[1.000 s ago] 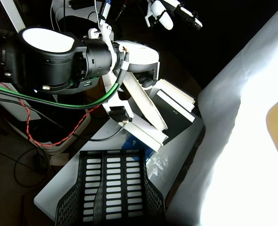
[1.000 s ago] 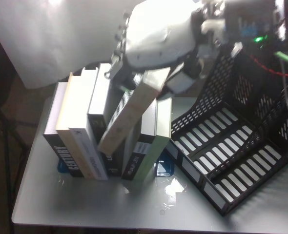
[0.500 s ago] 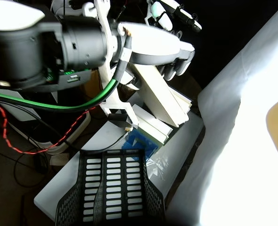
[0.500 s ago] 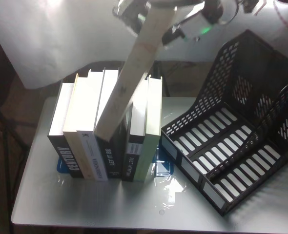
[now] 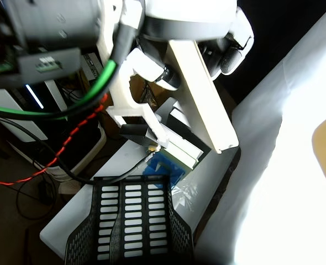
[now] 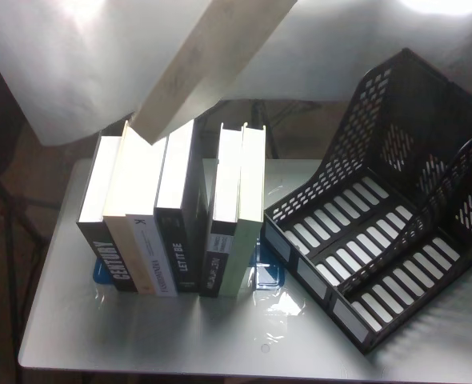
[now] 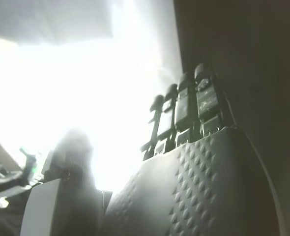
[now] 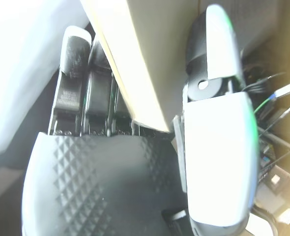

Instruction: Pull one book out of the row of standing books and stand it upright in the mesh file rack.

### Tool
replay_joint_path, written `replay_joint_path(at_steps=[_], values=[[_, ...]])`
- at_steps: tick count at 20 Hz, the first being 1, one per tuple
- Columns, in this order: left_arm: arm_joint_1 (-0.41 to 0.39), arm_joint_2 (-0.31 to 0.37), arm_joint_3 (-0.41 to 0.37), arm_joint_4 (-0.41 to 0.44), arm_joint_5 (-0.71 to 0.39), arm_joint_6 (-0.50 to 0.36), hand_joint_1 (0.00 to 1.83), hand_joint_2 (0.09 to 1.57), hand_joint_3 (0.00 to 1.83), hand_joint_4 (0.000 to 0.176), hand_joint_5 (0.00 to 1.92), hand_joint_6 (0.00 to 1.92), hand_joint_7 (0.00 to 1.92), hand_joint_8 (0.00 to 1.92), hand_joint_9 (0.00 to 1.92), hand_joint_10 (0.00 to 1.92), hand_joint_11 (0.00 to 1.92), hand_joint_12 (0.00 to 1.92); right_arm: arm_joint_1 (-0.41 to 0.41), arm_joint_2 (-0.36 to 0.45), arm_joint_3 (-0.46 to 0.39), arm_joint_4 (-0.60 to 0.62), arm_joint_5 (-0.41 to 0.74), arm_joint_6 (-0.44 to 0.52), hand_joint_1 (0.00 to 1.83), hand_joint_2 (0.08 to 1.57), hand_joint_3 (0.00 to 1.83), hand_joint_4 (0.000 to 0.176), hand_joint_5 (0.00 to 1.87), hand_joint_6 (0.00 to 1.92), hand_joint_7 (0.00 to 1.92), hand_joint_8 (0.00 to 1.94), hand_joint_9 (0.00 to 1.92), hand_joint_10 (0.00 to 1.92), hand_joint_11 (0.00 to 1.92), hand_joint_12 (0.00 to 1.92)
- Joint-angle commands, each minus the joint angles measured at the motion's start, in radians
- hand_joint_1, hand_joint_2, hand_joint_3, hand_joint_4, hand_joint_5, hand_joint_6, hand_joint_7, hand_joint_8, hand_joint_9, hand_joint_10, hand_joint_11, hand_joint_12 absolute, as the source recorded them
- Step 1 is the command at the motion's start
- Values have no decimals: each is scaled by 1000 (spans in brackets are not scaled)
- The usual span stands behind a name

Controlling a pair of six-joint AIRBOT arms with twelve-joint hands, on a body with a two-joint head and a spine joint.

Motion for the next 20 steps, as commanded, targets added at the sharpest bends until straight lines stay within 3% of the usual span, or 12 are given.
replay_joint_path(at_steps=[1, 3, 4, 6, 7, 8, 10, 13, 15, 16, 17, 20], values=[[-6, 7, 9, -12, -119, -5, 275, 1393, 1, 1, 0, 0, 0, 0, 0, 0, 0, 0, 32, 17, -6, 56, -22, -24, 1355, 1180, 1, 0, 780, 1208, 938, 1192, 725, 1444, 143, 1907], [-9, 6, 9, -9, -115, -5, 324, 1395, 1, 1, 0, 0, 0, 0, 0, 0, 0, 0, 54, 32, -17, 56, -31, -36, 1212, 1190, 4, 0, 842, 1217, 849, 1270, 595, 1358, 5, 1914], [-10, 6, 9, -8, -112, -5, 336, 1395, 1, 1, 6, 2, 0, 0, 0, 0, 0, 0, 67, 42, -24, 56, -35, -43, 1204, 1202, 5, 0, 911, 1217, 721, 1312, 380, 1352, 0, 1920], [-13, 5, 8, -4, -108, -5, 316, 1398, 2, 0, 10, 4, 0, 0, 0, 0, 0, 0, 91, 56, -34, 52, -43, -52, 1184, 1238, 2, 0, 896, 1251, 600, 1431, 164, 1533, 0, 1921], [-13, 4, 8, -4, -106, -5, 314, 1402, 4, 8, 1, 0, 0, 0, 0, 0, 0, 0, 99, 62, -34, 50, -51, -55, 1142, 1184, 0, 0, 889, 1172, 555, 1124, 165, 1361, 0, 1921], [-14, 4, 8, -4, -105, -5, 327, 1401, 2, 3, 7, 2, 0, 0, 0, 0, 0, 0, 104, 67, -35, 50, -52, -55, 1186, 1209, 2, 0, 920, 1194, 624, 1329, 217, 1399, 0, 1921], [-16, 5, 8, -1, -101, -5, 318, 1405, 4, 0, 8, 3, 0, 0, 0, 0, 0, 0, 127, 89, -48, 44, -64, -58, 1183, 1202, 0, 0, 915, 1134, 726, 1396, 455, 1453, 0, 1921], [-17, 3, 7, 2, -96, -5, 308, 1416, 7, 0, 0, 0, 0, 0, 0, 0, 0, 0, 155, 124, -67, 33, -89, -65, 1183, 1196, 0, 0, 835, 1154, 846, 1348, 696, 1428, 230, 1917], [-17, 3, 7, 2, -92, -5, 533, 1395, 0, 0, 74, 22, 0, 0, 0, 0, 0, 0, 166, 150, -86, -6, -110, -63, 1187, 1191, 0, 0, 824, 1162, 876, 1309, 765, 1358, 353, 1846], [-17, 3, 7, 2, -91, -5, 638, 1381, 0, 0, 103, 25, 0, 0, 0, 0, 0, 0, 175, 165, -98, -39, -121, -53, 1185, 1191, 0, 0, 830, 1166, 867, 1306, 708, 1353, 179, 1906], [-17, 5, 5, 2, -89, -5, 708, 1373, 0, 0, 117, 22, 0, 0, 0, 0, 0, 0, 192, 186, -113, -117, -134, -6, 1179, 1189, 0, 16, 826, 1204, 873, 1260, 660, 1337, 71, 1918], [-18, 6, 2, 2, -84, -5, 565, 1402, 6, 0, 87, 3, 0, 0, 0, 0, 0, 0, 219, 223, -137, -335, -150, 155, 1186, 1184, 0, 11, 868, 1150, 851, 1289, 639, 1420, 180, 1921]])
